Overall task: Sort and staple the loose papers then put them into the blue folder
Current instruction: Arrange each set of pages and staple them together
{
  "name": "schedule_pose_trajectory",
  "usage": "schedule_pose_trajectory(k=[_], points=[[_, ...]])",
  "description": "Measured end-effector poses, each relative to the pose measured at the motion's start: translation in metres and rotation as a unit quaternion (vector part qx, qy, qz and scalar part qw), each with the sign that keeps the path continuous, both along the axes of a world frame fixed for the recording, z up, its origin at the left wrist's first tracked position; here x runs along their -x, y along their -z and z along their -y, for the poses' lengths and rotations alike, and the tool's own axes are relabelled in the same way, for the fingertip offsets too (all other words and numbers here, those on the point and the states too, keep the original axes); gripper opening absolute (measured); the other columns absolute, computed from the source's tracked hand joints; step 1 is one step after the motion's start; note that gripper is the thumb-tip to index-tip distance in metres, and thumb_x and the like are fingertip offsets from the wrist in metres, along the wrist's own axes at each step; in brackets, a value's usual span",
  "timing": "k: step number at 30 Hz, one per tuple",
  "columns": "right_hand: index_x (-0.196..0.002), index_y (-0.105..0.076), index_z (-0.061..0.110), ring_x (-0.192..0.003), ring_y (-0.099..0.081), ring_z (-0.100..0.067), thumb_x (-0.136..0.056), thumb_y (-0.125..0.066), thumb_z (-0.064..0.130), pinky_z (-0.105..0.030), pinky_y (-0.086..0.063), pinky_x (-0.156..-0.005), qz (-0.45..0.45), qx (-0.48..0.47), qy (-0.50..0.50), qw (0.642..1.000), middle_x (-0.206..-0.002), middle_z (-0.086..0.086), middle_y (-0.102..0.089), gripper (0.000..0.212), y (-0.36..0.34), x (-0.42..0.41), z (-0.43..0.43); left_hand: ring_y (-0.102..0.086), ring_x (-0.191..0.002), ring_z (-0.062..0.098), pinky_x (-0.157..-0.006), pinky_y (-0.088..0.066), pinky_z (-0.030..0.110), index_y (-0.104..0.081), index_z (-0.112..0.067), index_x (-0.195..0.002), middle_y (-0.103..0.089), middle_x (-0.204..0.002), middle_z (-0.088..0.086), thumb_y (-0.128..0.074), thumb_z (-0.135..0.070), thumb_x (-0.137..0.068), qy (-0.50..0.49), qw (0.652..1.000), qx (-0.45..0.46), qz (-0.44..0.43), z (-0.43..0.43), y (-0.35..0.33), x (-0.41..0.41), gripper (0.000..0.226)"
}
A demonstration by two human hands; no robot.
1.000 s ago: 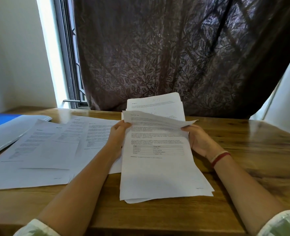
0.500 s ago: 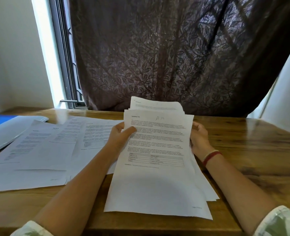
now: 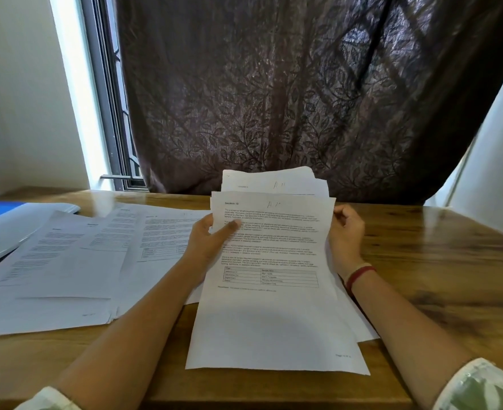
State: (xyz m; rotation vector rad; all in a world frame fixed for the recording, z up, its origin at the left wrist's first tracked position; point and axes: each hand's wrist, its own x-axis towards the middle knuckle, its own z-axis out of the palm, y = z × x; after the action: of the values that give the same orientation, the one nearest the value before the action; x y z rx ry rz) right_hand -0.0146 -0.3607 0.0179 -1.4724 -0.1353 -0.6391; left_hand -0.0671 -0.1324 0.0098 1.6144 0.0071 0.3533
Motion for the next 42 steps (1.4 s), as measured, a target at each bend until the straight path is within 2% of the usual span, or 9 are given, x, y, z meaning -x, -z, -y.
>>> schedule_pose_trajectory(k=[7,13,16,22,25,30,34,36,42], points=[[-0.095,-0.068,0.013,-0.063,-0.068,-0.008,-0.091,-0.064,0.015,-0.021,-0.054,-0.052,-0.072,-0.058,-0.1,0.991,-0.079,0.003,-0.072,0.006,-0.008,-0.001,0.001,-0.07,-0.094,0.017,-0.071,-0.058,0.032,-0.06,-0.023,-0.121,-0.07,-0.113,-0.004,-0.065,-0.03,-0.092,-0.038,0.999,-0.014,-0.008,-0.001,0.005,-0.004,0.03],[-0.088,-0.061,0.008,-0.075,-0.061,-0.024,-0.093,-0.055,0.034,-0.037,-0.05,-0.072,-0.158,-0.059,-0.218,0.961,-0.086,-0.013,-0.064,0.028,-0.01,-0.005,0.003,-0.065,-0.088,0.011,-0.057,-0.051,0.024,-0.049,-0.025,-0.125,-0.063,-0.116,-0.006,-0.064,-0.015,-0.092,-0.052,0.998,0.009,-0.032,-0.002,0.007,-0.007,0.038],[-0.083,-0.057,0.014,-0.076,-0.058,-0.017,-0.099,-0.041,0.02,-0.033,-0.047,-0.074,-0.157,-0.049,-0.226,0.96,-0.084,-0.004,-0.061,0.024,-0.013,-0.007,0.005,-0.065,-0.091,0.015,-0.057,-0.052,0.025,-0.04,-0.029,-0.124,-0.06,-0.113,-0.006,-0.069,-0.01,-0.087,-0.043,0.998,0.034,-0.021,-0.004,0.006,-0.007,0.051],[-0.09,-0.063,0.011,-0.079,-0.061,-0.02,-0.097,-0.044,0.037,-0.034,-0.048,-0.076,-0.173,-0.122,-0.285,0.935,-0.085,-0.007,-0.066,0.033,-0.017,0.0,0.006,-0.073,-0.083,0.025,-0.078,-0.059,0.045,-0.068,-0.012,-0.099,-0.075,-0.094,0.008,-0.061,-0.01,-0.092,0.013,0.995,0.098,-0.022,-0.005,-0.001,0.001,0.01],[-0.1,-0.069,0.01,-0.088,-0.065,-0.023,-0.098,-0.046,0.046,-0.041,-0.053,-0.086,-0.229,-0.144,-0.223,0.936,-0.092,-0.006,-0.07,0.043,-0.02,-0.001,0.008,-0.072,-0.089,0.035,-0.079,-0.059,0.05,-0.068,-0.01,-0.108,-0.074,-0.099,0.014,-0.059,-0.01,-0.093,0.037,0.992,0.114,-0.023,-0.005,-0.002,0.002,0.018],[-0.099,-0.064,0.008,-0.077,-0.068,-0.024,-0.089,-0.064,0.006,-0.031,-0.058,-0.069,-0.231,-0.072,-0.17,0.955,-0.1,-0.014,-0.069,0.011,-0.013,-0.009,0.012,-0.072,-0.089,0.035,-0.075,-0.06,0.045,-0.067,-0.01,-0.11,-0.073,-0.101,0.015,-0.057,-0.008,-0.093,0.043,0.993,0.104,-0.027,-0.002,-0.003,0.002,0.019],[-0.091,-0.059,0.012,-0.064,-0.061,-0.017,-0.097,-0.051,0.015,-0.023,-0.054,-0.052,-0.197,-0.069,-0.123,0.97,-0.081,-0.006,-0.065,0.01,-0.011,-0.011,0.008,-0.07,-0.094,0.038,-0.085,-0.056,0.054,-0.062,-0.004,-0.119,-0.072,-0.105,0.017,-0.058,-0.01,-0.093,0.046,0.993,0.099,-0.042,-0.004,-0.002,0.001,0.027],[-0.088,-0.058,0.015,-0.067,-0.061,-0.019,-0.098,-0.046,0.021,-0.028,-0.055,-0.06,-0.176,-0.108,-0.109,0.972,-0.078,-0.004,-0.064,0.017,-0.01,-0.013,0.006,-0.069,-0.096,0.039,-0.087,-0.054,0.059,-0.06,-0.003,-0.122,-0.071,-0.107,0.018,-0.062,-0.012,-0.089,0.052,0.992,0.103,-0.044,-0.004,-0.001,0.001,0.034],[-0.086,-0.055,0.016,-0.074,-0.069,-0.022,-0.088,-0.069,0.017,-0.032,-0.055,-0.064,-0.096,0.001,-0.045,0.994,-0.087,-0.007,-0.07,0.015,-0.004,-0.003,0.01,-0.069,-0.098,0.04,-0.089,-0.052,0.061,-0.06,-0.003,-0.122,-0.07,-0.11,0.018,-0.067,-0.023,-0.071,0.061,0.993,0.097,-0.042,-0.001,-0.002,0.001,0.055]])
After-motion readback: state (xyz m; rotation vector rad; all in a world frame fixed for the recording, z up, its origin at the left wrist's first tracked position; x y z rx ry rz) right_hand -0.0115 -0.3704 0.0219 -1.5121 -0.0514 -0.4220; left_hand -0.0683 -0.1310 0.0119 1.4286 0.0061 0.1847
